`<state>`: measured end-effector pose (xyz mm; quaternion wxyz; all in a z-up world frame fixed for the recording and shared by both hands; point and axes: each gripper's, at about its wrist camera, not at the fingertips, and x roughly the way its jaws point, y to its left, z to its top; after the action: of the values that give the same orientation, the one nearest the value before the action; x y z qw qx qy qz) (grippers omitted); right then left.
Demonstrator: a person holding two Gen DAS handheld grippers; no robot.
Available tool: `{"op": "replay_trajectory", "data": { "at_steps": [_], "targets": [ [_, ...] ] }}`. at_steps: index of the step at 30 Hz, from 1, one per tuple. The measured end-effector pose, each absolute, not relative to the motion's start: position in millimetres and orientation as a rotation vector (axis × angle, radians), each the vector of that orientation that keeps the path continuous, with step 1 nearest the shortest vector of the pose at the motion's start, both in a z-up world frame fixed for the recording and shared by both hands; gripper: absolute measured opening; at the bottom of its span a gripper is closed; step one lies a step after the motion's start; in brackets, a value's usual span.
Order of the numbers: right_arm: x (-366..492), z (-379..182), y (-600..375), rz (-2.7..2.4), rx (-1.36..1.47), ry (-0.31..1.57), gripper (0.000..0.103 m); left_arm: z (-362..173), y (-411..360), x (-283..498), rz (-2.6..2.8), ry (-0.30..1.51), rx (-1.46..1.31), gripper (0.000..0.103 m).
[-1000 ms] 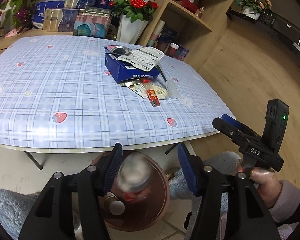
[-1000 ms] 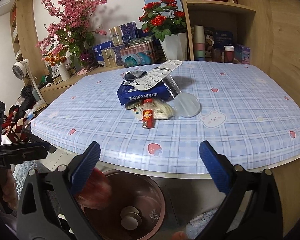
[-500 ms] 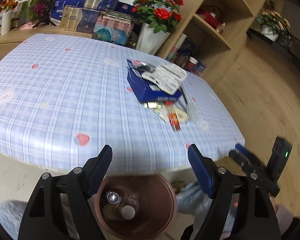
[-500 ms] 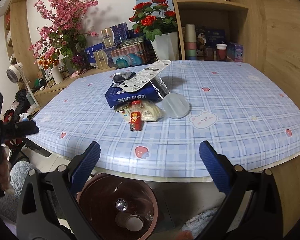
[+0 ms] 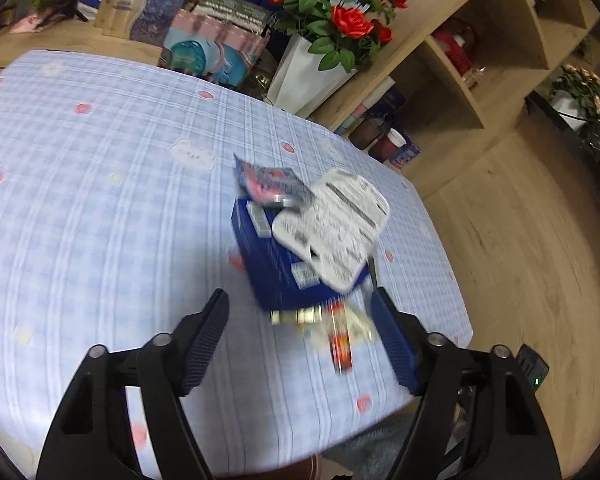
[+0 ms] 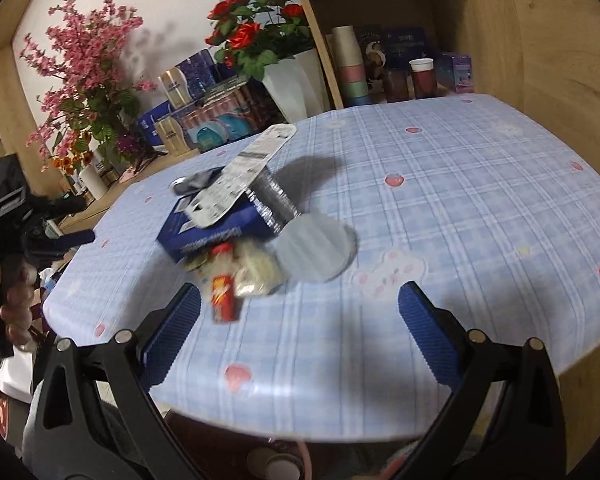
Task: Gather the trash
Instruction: 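Grasp the blue snack packet with the left tool while the right tool grasps the white paper label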
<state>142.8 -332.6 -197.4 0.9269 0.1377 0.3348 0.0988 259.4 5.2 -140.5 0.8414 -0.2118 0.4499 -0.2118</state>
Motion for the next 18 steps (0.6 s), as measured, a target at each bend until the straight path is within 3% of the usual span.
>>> {"op": "replay_trajectory", "data": {
  "at_steps": [4,11,18],
  "targets": [
    [170,-201,-332,0.18,0.267,0.71,0.098,-153,-3,315,-0.44,0.978,-0.432,0.045],
    [214,-204,-330,0.166,0.239,0.756,0.098,-191,6,393,-0.377,1.062,-0.543,0.043],
    [239,-204,-318,0.209,0.233,0.774,0.098,-234,15,420,-0.384,1.12,-0.719,0.043]
  ]
}}
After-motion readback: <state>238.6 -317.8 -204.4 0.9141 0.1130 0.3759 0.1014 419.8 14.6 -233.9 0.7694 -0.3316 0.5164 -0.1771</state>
